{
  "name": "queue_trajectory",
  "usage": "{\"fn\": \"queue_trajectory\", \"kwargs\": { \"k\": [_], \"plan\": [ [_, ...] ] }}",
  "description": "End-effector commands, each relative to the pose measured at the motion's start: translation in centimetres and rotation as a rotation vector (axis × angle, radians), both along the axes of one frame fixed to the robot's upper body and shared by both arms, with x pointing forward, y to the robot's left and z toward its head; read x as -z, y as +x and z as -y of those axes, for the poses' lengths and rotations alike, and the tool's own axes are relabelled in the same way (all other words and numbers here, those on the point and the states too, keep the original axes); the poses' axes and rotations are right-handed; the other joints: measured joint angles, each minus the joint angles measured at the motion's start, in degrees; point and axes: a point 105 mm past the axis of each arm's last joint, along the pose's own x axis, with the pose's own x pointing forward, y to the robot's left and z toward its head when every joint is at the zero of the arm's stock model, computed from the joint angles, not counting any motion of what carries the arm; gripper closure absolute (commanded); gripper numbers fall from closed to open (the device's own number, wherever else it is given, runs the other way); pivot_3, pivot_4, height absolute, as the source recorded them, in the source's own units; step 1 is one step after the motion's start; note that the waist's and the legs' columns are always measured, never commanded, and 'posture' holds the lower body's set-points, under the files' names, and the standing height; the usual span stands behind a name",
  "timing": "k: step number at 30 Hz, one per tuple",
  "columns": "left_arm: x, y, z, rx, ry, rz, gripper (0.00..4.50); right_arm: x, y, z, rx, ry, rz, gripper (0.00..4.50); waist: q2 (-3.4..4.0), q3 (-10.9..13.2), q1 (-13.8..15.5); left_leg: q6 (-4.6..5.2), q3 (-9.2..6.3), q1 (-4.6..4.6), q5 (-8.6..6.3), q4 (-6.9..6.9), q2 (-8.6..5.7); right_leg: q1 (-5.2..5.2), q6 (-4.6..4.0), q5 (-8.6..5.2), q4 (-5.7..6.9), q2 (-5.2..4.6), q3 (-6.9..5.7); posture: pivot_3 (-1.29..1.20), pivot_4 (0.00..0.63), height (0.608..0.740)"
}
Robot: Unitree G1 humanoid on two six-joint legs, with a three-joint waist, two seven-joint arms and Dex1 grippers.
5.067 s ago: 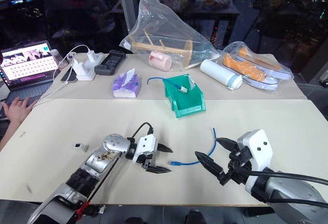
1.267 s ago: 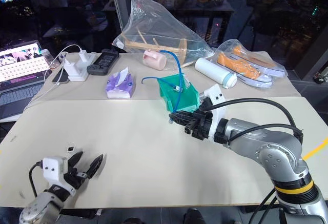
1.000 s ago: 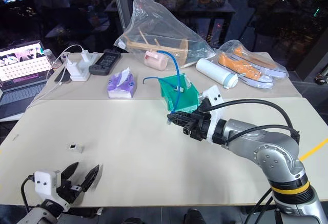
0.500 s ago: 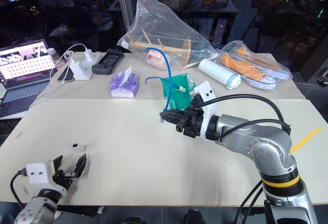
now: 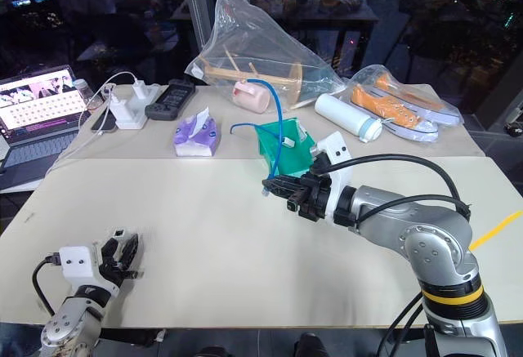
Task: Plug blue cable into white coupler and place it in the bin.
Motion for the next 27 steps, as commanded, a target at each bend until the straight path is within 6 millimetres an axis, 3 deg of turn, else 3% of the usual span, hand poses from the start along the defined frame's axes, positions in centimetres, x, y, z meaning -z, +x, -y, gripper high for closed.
{"fn": "queue_trajectory", "kwargs": {
  "k": [1, 7, 14, 20, 27],
  "plan": [
    [-0.3, 1.7, 1.0, 0.105, 0.028, -0.014, 3.9, -1.2, -0.3, 0.1, 0.014, 0.012, 0.053, 4.5, 0.01, 0.0, 0.3, -0.01, 0.0, 0.0, 0.01, 0.0, 0.0, 0.01, 0.0, 0.0, 0.02, 0.0, 0.0, 0.0, 0.15, 0.74],
    [-4.6, 6.2, 9.2, 0.632, 0.065, 0.008, 3.89, -0.7, 0.0, 1.6, 0.138, 0.052, 0.046, 4.5, -0.06, 0.0, 0.8, -0.19, -0.05, -0.11, 0.11, 0.06, -0.02, 0.02, 0.04, 0.11, -0.05, 0.0, -0.05, 0.0, 0.15, 0.74],
    [-5.9, 6.2, 18.4, 1.161, 0.24, -0.115, 3.89, 0.7, 0.2, 3.4, 0.405, 0.266, -0.042, 4.5, -0.06, 0.0, -1.3, -0.18, -0.04, -0.17, 0.1, -0.09, -0.02, -0.05, 0.06, 0.13, -0.03, 0.0, -0.02, 0.0, 0.15, 0.74],
    [-5.2, 5.2, 22.0, 1.302, 0.285, -0.21, 3.89, 3.0, -0.2, 3.6, 0.574, 0.417, -0.175, 4.5, -0.04, 0.0, -2.2, 0.04, -0.05, -0.15, -0.02, -0.16, -0.01, -0.11, 0.07, 0.12, -0.05, 0.03, 0.01, 0.0, 0.15, 0.74],
    [-3.8, 4.4, 23.5, 1.297, 0.3, -0.35, 3.89, 6.6, -1.8, 2.3, 0.603, 0.485, -0.404, 4.5, -0.02, 0.1, -1.7, -0.01, -0.07, -0.12, 0.0, -0.07, -0.02, -0.12, 0.07, 0.11, -0.11, 0.03, 0.04, 0.0, 0.15, 0.74]
  ]
}}
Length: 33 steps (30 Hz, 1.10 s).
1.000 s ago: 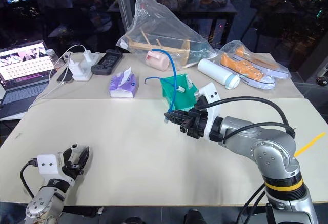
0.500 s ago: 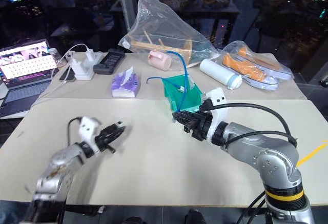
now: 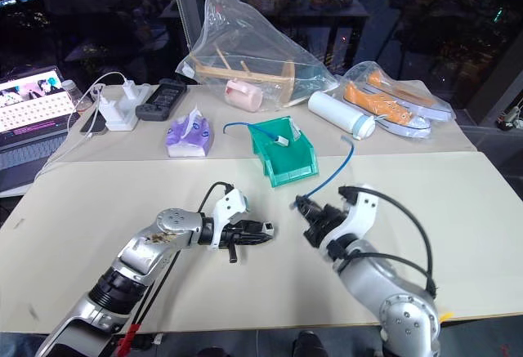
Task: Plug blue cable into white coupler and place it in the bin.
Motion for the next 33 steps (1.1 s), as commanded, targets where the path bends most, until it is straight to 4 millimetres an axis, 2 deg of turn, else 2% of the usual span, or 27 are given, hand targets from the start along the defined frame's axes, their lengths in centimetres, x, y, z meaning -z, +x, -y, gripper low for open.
{"fn": "queue_trajectory", "kwargs": {
  "k": [1, 11, 23, 33],
  "plan": [
    [-0.1, -0.5, 0.7, 0.007, 0.051, -0.009, 3.89, -0.6, -0.9, -0.4, -0.004, 0.052, 0.005, 4.5, 0.0, 0.0, 0.0, 0.0, 0.0, 0.01, 0.0, 0.0, 0.0, 0.0, 0.0, 0.0, 0.01, 0.0, 0.0, 0.0, 0.15, 0.74],
    [0.1, -0.9, 1.2, -0.04, 0.078, -0.058, 3.89, 0.8, -0.7, -0.7, -0.011, 0.104, -0.068, 4.5, 0.0, 0.0, 0.1, 0.0, -0.01, 0.04, 0.0, 0.03, 0.0, 0.03, 0.0, -0.01, 0.0, 0.01, 0.01, 0.0, 0.15, 0.74],
    [0.1, -1.5, 2.0, -0.006, 0.079, -0.068, 3.89, 2.0, -1.0, -1.5, -0.061, 0.109, -0.125, 4.5, 0.0, 0.0, 0.2, -0.01, 0.0, 0.03, 0.01, 0.03, -0.01, 0.03, 0.0, -0.01, 0.0, 0.0, 0.01, 0.0, 0.15, 0.74],
    [-0.8, -1.7, 2.4, -0.017, 0.06, -0.079, 3.89, 3.2, -1.4, -1.4, -0.08, 0.017, -0.168, 4.5, 0.01, 0.0, 0.3, -0.01, 0.0, 0.04, 0.01, 0.04, -0.01, 0.06, 0.0, -0.01, 0.0, 0.0, 0.0, 0.0, 0.15, 0.74]
  ]
}}
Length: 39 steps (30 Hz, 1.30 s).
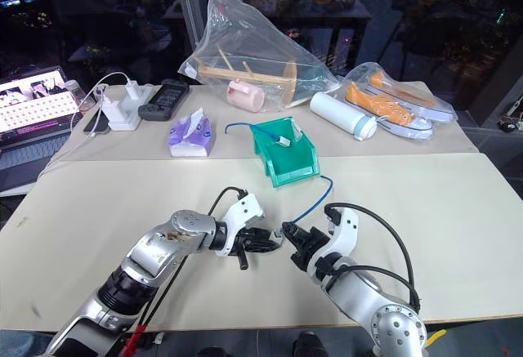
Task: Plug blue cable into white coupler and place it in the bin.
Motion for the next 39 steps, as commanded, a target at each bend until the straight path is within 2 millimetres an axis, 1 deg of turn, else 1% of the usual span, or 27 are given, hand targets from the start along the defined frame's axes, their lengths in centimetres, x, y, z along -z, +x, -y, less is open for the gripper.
{"fn": "queue_trajectory", "kwargs": {
  "k": [1, 5, 7, 10, 14, 20, 25, 28, 30, 35, 39],
  "plan": [
    [-1.1, -0.6, 0.7, 0.021, -0.024, 0.0, 3.89, 0.3, -0.6, -0.2, -0.029, -0.038, -0.011, 4.5, 0.0, 0.0, 0.0, 0.0, 0.0, -0.01, 0.0, 0.0, 0.0, 0.0, 0.0, 0.0, 0.0, 0.0, 0.0, 0.0, 0.15, 0.74],
    [-1.5, -0.6, 0.7, 0.014, -0.027, 0.0, 3.89, 0.7, -0.7, -0.2, -0.054, -0.096, -0.015, 4.5, 0.0, 0.0, -0.1, 0.0, 0.0, 0.0, 0.0, 0.0, 0.0, 0.0, 0.0, 0.0, 0.0, 0.0, 0.0, 0.0, 0.15, 0.74],
    [-1.6, -0.7, 0.8, 0.015, -0.026, -0.003, 3.89, 0.8, -0.8, -0.3, -0.087, -0.16, -0.002, 4.5, 0.0, 0.0, -0.1, 0.0, 0.0, 0.0, 0.0, 0.0, 0.0, 0.0, 0.0, 0.0, 0.0, 0.0, 0.0, 0.0, 0.15, 0.74],
    [-1.9, -0.7, 1.2, 0.021, -0.025, -0.007, 3.89, 0.8, -1.1, -1.0, -0.163, -0.253, 0.024, 4.5, 0.0, 0.0, -0.1, 0.0, 0.0, 0.0, 0.0, 0.02, -0.01, 0.01, 0.0, 0.0, 0.0, 0.0, 0.0, 0.0, 0.15, 0.74],
    [-2.4, -0.6, 2.0, 0.016, -0.039, -0.007, 3.89, 0.9, -1.4, -1.5, -0.206, -0.278, 0.026, 4.5, -0.01, 0.0, 0.0, 0.0, 0.0, 0.0, 0.0, 0.03, -0.01, 0.03, 0.0, 0.0, -0.01, 0.0, 0.0, 0.0, 0.15, 0.74],
    [-2.5, -1.0, 2.9, 0.01, -0.059, -0.013, 3.89, 1.6, -2.3, -1.5, -0.23, -0.281, -0.009, 4.5, -0.02, 0.0, 0.5, 0.0, 0.0, 0.0, 0.0, 0.06, -0.02, 0.07, 0.0, 0.0, -0.01, -0.01, 0.0, 0.0, 0.15, 0.74],
    [-3.1, -1.1, 3.9, -0.02, -0.106, -0.006, 3.89, 3.2, -4.0, -1.8, -0.291, -0.301, -0.077, 4.5, -0.02, 0.0, 1.4, 0.0, 0.0, 0.02, 0.0, 0.09, -0.06, 0.13, 0.01, 0.0, -0.03, -0.05, 0.0, 0.0, 0.15, 0.74],
    [-3.0, -1.4, 4.2, -0.018, -0.105, -0.01, 3.89, 3.7, -4.5, -1.8, -0.307, -0.306, -0.095, 4.5, -0.02, -0.1, 1.5, 0.0, 0.0, 0.05, 0.0, 0.1, -0.06, 0.18, 0.01, 0.0, -0.04, -0.05, 0.0, 0.0, 0.15, 0.74],
    [-2.9, -1.6, 4.1, -0.026, -0.107, -0.015, 3.89, 4.5, -4.9, -2.0, -0.338, -0.317, -0.119, 4.5, -0.02, -0.1, 1.5, 0.0, 0.0, 0.06, 0.0, 0.1, -0.07, 0.2, 0.02, -0.01, -0.03, -0.05, 0.0, 0.0, 0.15, 0.74],
    [-2.6, -1.6, 3.7, -0.051, -0.106, -0.026, 3.89, 6.2, -5.1, -2.3, -0.378, -0.341, -0.158, 4.5, -0.03, -0.3, 1.4, 0.0, 0.0, 0.1, 0.0, 0.09, -0.06, 0.22, 0.02, -0.01, -0.03, -0.03, 0.0, 0.0, 0.15, 0.74],
    [-2.7, -1.5, 3.6, -0.059, -0.11, -0.03, 3.89, 6.9, -5.1, -2.4, -0.382, -0.345, -0.166, 4.5, -0.09, -0.6, 1.4, 0.01, 0.0, 0.18, 0.0, 0.07, -0.05, 0.28, 0.01, -0.02, -0.03, -0.02, 0.0, 0.0, 0.15, 0.74]
  ]
}}
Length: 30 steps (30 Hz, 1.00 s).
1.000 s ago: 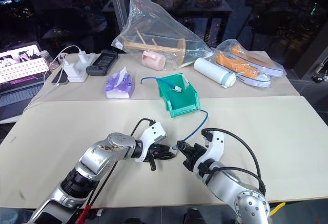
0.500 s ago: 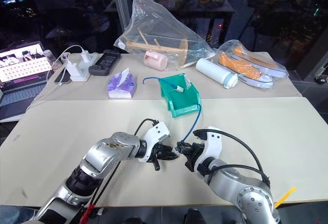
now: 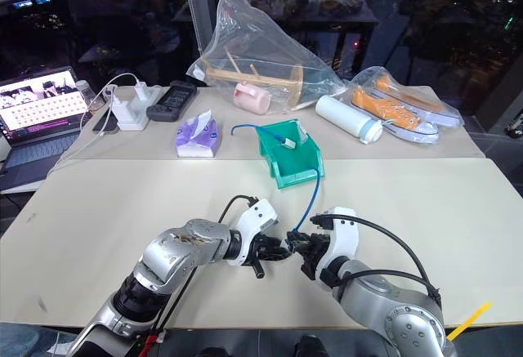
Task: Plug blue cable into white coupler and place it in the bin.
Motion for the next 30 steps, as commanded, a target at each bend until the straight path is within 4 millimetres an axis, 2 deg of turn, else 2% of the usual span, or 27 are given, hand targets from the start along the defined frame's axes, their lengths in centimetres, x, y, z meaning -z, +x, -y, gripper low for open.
{"fn": "queue_trajectory", "kwargs": {
  "k": [1, 3, 6, 10, 12, 14, 18, 19, 20, 23, 25, 30],
  "plan": [
    [-2.9, 0.1, 1.0, 0.011, -0.103, 0.085, 3.89, 5.9, -3.7, -2.9, -0.176, -0.038, -0.262, 4.5, -0.04, -0.2, 0.0, 0.0, 0.0, 0.03, 0.0, -0.01, 0.0, 0.02, 0.0, 0.0, 0.01, 0.01, 0.0, 0.0, 0.15, 0.74],
    [-2.9, 0.3, 0.7, -0.014, -0.11, 0.079, 3.89, 5.4, -3.0, -2.5, -0.143, -0.019, -0.231, 4.5, -0.05, -0.3, -0.1, 0.0, 0.0, 0.11, 0.0, -0.02, 0.0, 0.08, -0.01, -0.01, 0.01, 0.01, 0.0, 0.0, 0.15, 0.74],
    [-2.2, 0.2, -0.2, -0.007, -0.082, 0.071, 3.89, 3.1, -1.2, -1.1, -0.068, 0.003, -0.117, 4.5, -0.05, -0.3, -0.2, 0.0, 0.0, 0.22, 0.0, -0.04, 0.01, 0.15, -0.03, -0.03, 0.03, 0.03, 0.02, 0.0, 0.15, 0.74],
    [-1.0, -0.3, -1.8, 0.034, -0.052, 0.043, 3.89, -2.3, 0.5, 1.5, 0.004, 0.016, 0.117, 4.5, -0.03, -0.3, -0.5, 0.0, 0.0, 0.1, 0.0, -0.05, 0.01, -0.04, -0.05, -0.04, 0.07, 0.05, 0.05, 0.0, 0.15, 0.74],
    [-0.9, 0.2, -2.9, 0.023, -0.041, 0.065, 2.89, -4.5, 0.8, 3.1, 0.048, 0.011, 0.19, 4.5, -0.02, -0.2, -0.4, -0.01, 0.0, -0.03, 0.0, -0.05, 0.01, -0.18, -0.05, -0.04, 0.08, 0.05, 0.05, 0.0, 0.15, 0.74],
    [-0.8, 0.4, -3.5, 0.023, -0.047, 0.058, 2.13, -6.4, 1.0, 4.4, 0.086, 0.02, 0.242, 4.5, -0.02, -0.2, -0.2, -0.03, 0.0, -0.12, 0.02, 0.0, -0.01, -0.21, -0.04, -0.03, 0.04, 0.01, 0.05, 0.0, 0.15, 0.74],
    [-0.9, 0.1, -4.2, 0.044, -0.085, 0.033, 0.84, -8.9, 1.1, 5.5, 0.102, 0.03, 0.305, 4.5, -0.03, -0.2, -0.1, -0.01, 0.0, -0.12, 0.0, -0.03, 0.0, -0.21, -0.05, -0.03, 0.04, 0.03, 0.05, 0.0, 0.15, 0.74],
    [-1.1, 0.2, -4.5, 0.033, -0.101, 0.031, 0.38, -9.8, 1.4, 5.8, 0.1, 0.024, 0.33, 4.5, -0.03, -0.2, -0.1, 0.0, 0.0, -0.13, 0.0, -0.03, 0.0, -0.21, -0.04, -0.03, 0.03, 0.04, 0.05, 0.0, 0.15, 0.74],
    [-1.3, 0.2, -5.0, 0.041, -0.11, 0.041, 0.12, -10.8, 1.7, 5.9, 0.092, 0.02, 0.359, 4.5, -0.04, -0.2, -0.1, 0.0, 0.0, -0.15, 0.0, -0.02, 0.0, -0.2, -0.04, -0.03, 0.02, 0.02, 0.05, 0.0, 0.15, 0.74],
    [-1.8, 0.5, -6.6, 0.023, -0.141, 0.028, 0.05, -12.8, 3.3, 5.9, 0.06, -0.013, 0.424, 4.5, -0.03, -0.1, -0.6, 0.0, 0.02, -0.15, 0.0, 0.0, 0.0, -0.21, -0.04, -0.03, 0.02, 0.02, 0.05, 0.0, 0.15, 0.74],
    [-1.7, 0.8, -8.4, 0.013, -0.129, 0.047, 0.05, -14.0, 5.3, 5.2, 0.017, -0.059, 0.471, 4.5, -0.03, -0.1, -1.1, 0.01, 0.01, -0.11, 0.01, -0.02, 0.02, -0.21, -0.06, -0.03, 0.05, 0.06, 0.05, 0.0, 0.15, 0.74],
    [-1.4, 2.0, -11.0, -0.049, -0.098, 0.15, 0.05, -14.2, 10.2, 3.2, -0.113, -0.218, 0.531, 4.5, 0.04, -0.1, -1.6, 0.01, 0.01, -0.09, 0.01, -0.06, 0.03, -0.21, -0.07, -0.03, 0.02, 0.07, 0.05, 0.0, 0.15, 0.74]
  ]
}}
